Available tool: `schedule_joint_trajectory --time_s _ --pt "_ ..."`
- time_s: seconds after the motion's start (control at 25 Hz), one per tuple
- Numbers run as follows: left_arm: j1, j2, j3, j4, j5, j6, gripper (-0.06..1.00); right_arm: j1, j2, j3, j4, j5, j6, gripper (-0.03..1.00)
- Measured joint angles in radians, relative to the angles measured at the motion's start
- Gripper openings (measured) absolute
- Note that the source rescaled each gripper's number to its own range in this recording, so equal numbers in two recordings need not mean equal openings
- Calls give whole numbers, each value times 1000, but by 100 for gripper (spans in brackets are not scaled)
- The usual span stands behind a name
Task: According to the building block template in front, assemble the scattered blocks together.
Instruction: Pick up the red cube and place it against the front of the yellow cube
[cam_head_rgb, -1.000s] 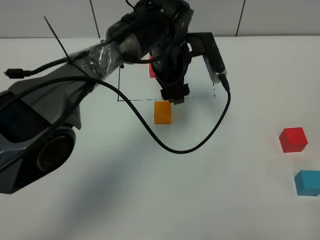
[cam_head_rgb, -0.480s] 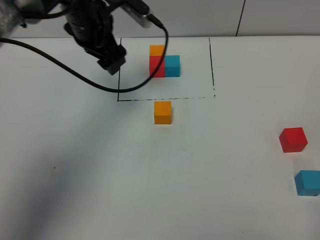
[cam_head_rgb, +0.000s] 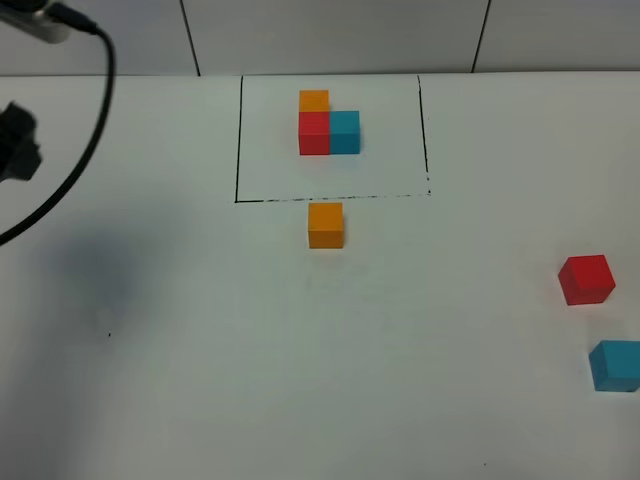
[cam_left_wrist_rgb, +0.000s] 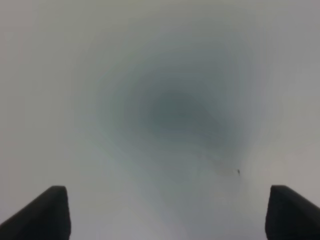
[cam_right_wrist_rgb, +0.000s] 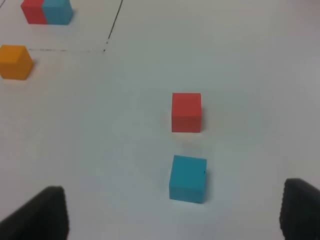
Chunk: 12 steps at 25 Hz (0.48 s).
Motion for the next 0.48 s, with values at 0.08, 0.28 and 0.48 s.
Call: schedule_joint_trajectory --time_s 0.08,0.28,0.48 --pt "15 -142 104 26 -5 -42 98 0 0 0 0 0 0 72" --pt "16 -438 303 69 -22 -143 97 0 0 0 0 0 0 72" --pt "16 -689 432 37 -20 -177 97 0 0 0 0 0 0 72"
